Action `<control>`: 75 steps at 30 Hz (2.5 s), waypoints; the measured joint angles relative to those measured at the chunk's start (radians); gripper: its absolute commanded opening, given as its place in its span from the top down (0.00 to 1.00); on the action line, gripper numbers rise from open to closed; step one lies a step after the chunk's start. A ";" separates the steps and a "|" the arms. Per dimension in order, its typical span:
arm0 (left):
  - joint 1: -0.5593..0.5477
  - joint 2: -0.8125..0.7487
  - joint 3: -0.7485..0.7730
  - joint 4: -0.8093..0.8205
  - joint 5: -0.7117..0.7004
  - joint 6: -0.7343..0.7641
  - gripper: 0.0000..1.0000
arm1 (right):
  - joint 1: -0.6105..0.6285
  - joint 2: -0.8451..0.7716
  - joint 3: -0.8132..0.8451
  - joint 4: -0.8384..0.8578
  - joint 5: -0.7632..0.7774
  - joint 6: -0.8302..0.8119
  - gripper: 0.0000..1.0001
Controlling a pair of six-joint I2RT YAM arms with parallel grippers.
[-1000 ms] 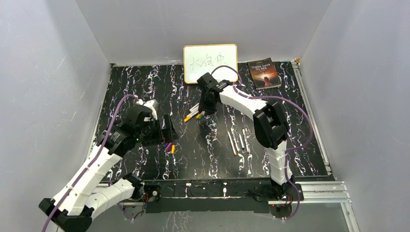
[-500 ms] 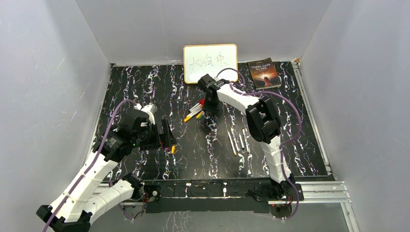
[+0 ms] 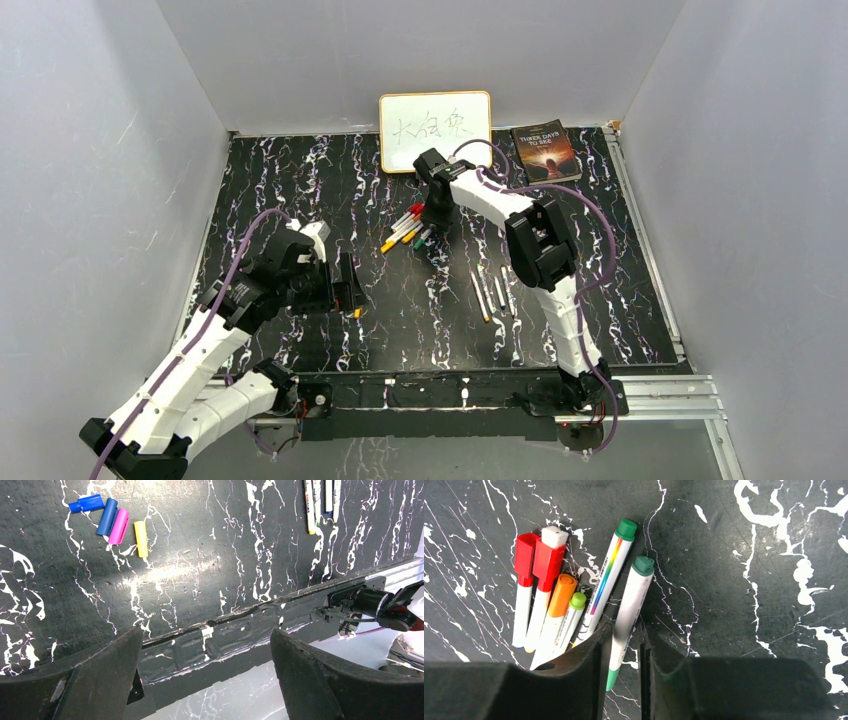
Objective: Open the pen caps
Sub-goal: Pick up the pen from the center of the board, then open the pen cap from the pen.
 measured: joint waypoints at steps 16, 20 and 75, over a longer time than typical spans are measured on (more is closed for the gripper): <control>0.000 -0.002 -0.014 0.003 0.027 0.004 0.02 | 0.027 0.000 0.007 -0.127 0.107 -0.104 0.80; 0.000 -0.002 -0.014 0.007 0.058 0.003 0.02 | 0.036 -0.032 -0.050 -0.118 0.123 -0.147 0.87; -0.287 0.191 -0.279 0.912 0.055 -0.532 0.43 | 0.215 -0.961 -0.853 0.371 -0.346 0.016 1.00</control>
